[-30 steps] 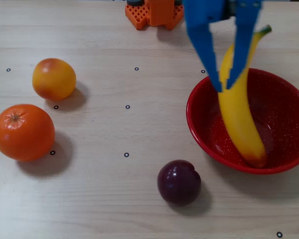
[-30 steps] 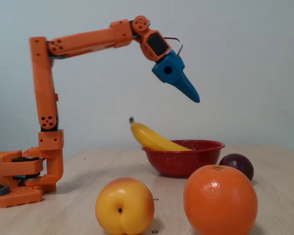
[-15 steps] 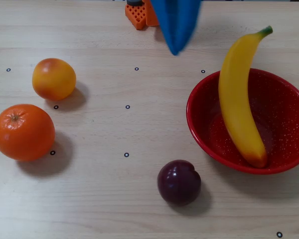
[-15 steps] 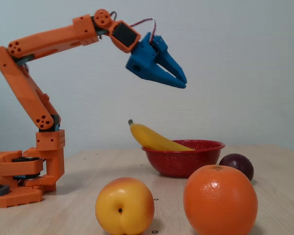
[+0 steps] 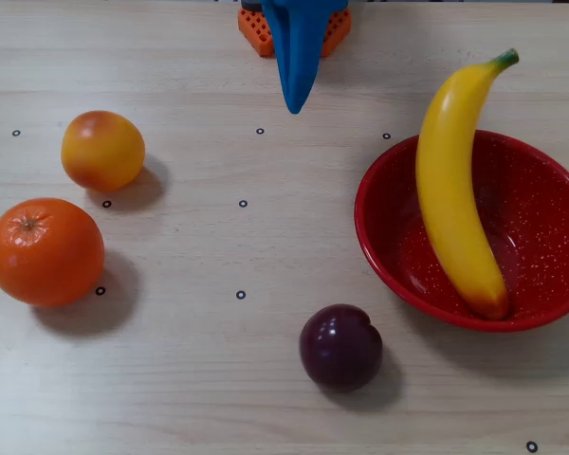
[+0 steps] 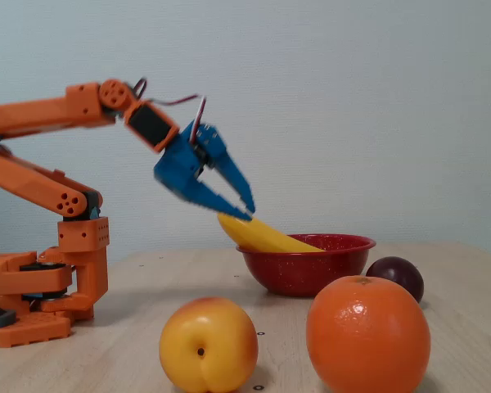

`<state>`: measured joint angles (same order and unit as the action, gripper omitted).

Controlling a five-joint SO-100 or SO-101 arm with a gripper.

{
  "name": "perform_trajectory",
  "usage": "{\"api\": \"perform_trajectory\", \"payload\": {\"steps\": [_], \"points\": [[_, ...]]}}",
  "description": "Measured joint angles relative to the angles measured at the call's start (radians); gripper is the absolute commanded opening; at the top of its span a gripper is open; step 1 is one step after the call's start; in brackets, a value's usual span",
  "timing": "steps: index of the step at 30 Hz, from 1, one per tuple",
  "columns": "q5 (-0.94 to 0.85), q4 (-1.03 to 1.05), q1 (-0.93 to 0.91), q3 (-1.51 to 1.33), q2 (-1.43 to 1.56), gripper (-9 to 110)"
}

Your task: Put banana in the red bowl.

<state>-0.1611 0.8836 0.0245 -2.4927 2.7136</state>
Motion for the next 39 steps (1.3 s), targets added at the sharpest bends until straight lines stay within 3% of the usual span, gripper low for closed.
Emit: {"api": "perform_trajectory", "payload": {"steps": [15,39], "points": [[0.146,0.0,0.003,-0.374,0.307,0],[0.25,0.374,0.032,-0.565,0.597,0]]}}
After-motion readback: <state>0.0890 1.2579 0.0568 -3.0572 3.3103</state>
